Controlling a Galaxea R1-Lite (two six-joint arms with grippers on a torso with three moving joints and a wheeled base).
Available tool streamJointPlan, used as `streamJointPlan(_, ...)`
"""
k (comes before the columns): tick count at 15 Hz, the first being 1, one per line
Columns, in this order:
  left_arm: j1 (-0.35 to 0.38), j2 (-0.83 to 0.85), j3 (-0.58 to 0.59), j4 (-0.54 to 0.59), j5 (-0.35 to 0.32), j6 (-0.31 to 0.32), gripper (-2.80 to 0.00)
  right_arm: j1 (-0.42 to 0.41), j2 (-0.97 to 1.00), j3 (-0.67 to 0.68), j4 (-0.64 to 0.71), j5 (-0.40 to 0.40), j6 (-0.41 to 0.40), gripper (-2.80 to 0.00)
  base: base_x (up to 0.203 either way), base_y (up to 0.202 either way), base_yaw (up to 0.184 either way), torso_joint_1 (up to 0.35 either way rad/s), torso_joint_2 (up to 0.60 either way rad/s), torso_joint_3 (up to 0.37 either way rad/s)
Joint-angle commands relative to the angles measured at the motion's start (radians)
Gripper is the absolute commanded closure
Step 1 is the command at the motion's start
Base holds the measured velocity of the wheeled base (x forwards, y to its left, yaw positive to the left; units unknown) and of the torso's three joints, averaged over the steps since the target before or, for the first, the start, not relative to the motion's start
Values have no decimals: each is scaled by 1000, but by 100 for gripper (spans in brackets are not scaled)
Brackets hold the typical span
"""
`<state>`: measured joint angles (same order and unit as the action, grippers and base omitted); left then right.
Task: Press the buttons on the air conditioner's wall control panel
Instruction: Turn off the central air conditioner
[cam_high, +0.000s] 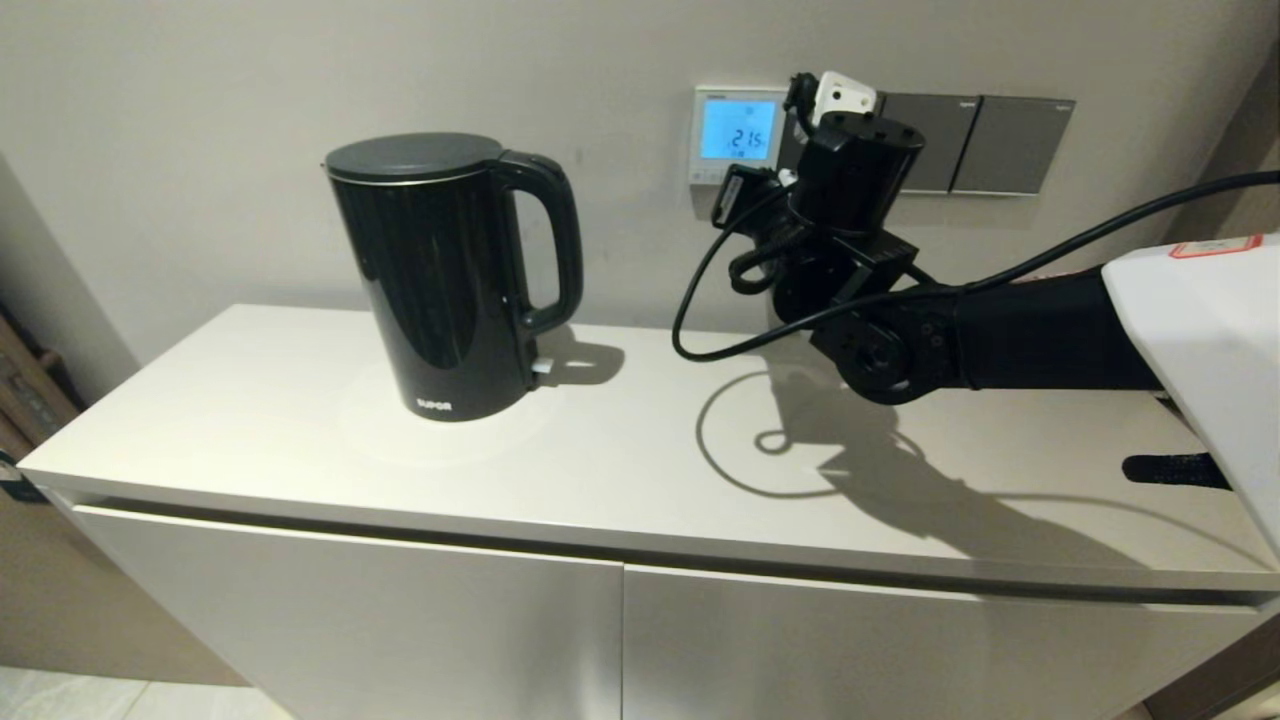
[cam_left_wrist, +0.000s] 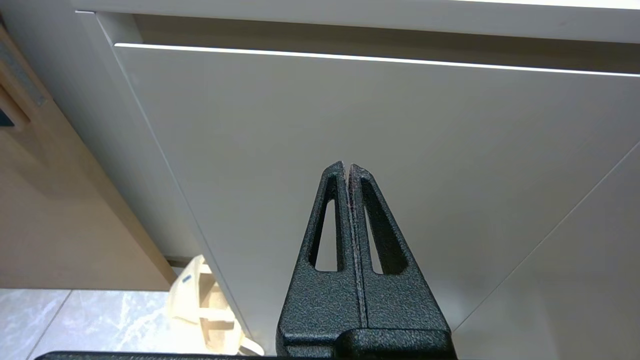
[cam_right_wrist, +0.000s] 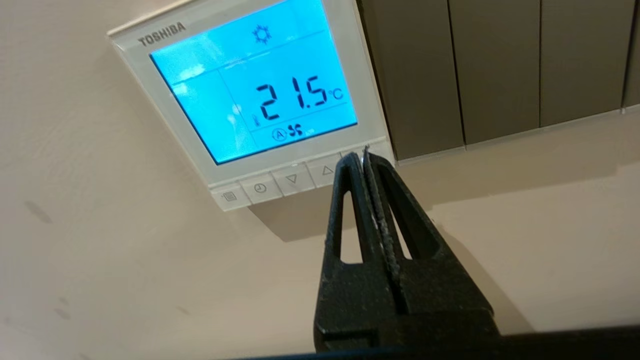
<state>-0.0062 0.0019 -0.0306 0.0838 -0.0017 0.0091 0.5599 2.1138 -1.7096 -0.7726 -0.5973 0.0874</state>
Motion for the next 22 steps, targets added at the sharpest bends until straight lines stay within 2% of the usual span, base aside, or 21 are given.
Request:
streamJointPlan(1, 0, 0, 0, 1, 0, 0, 0, -6, 11, -12, -4, -2, 1, 0, 0, 0, 0, 0, 0, 0)
streamJointPlan(14, 0, 0, 0, 1, 0, 0, 0, -9, 55, -47, -2, -2, 2, 0, 0, 0, 0, 0, 0, 0)
streamJointPlan(22, 0, 0, 0, 0, 0, 0, 0, 27, -59, 42, -27, -4, -7, 0, 0, 0, 0, 0, 0, 0)
